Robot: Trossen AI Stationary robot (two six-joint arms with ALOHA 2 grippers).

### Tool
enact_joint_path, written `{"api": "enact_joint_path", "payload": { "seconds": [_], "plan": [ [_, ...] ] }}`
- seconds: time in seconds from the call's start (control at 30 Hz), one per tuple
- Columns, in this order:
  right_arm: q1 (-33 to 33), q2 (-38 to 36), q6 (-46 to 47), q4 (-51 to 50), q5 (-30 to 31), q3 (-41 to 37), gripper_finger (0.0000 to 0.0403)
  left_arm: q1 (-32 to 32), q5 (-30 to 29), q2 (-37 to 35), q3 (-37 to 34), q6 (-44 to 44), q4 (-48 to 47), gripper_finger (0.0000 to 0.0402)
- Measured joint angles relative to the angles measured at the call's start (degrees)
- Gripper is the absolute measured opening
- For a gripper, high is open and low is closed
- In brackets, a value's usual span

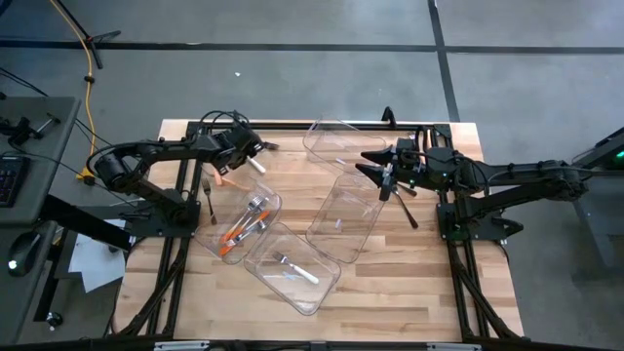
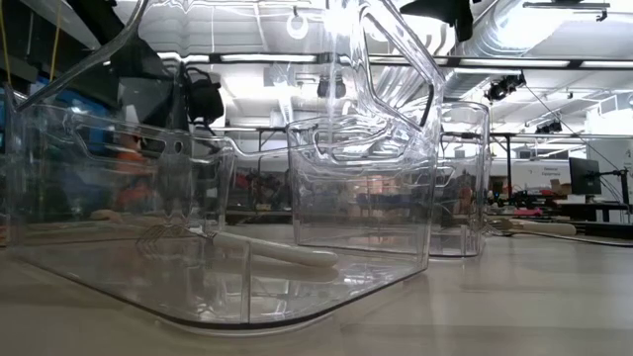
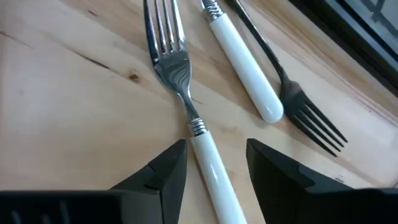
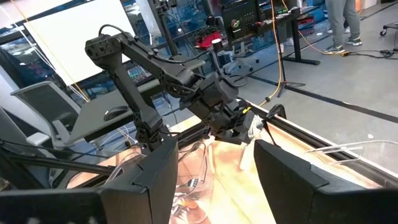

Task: Sort silverware by color (type)
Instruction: Put the white fork into the bottom transparent bin

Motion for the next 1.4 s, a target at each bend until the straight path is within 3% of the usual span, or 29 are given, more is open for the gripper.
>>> {"api": "enact_joint_path", "payload": {
  "seconds": [0.8,0.93,1.2,1.4],
  "plan": [
    [0.0,0.0,0.3,0.0,0.5,0.0,0.0195,0.2,-0.1,6.1,0.2,-4.2,1.2,0.0155],
    [0.0,0.0,0.3,0.0,0.5,0.0,0.0195,0.4,0.4,6.1,0.2,-5.0,0.9,0.0128],
    [0.0,0.0,0.3,0.0,0.5,0.0,0.0195,0.4,0.4,6.2,0.1,-1.8,1.1,0.0015],
    [0.0,0.0,0.3,0.0,0.5,0.0,0.0195,0.4,0.3,6.2,0.1,-1.4,1.5,0.0024]
  ]
}}
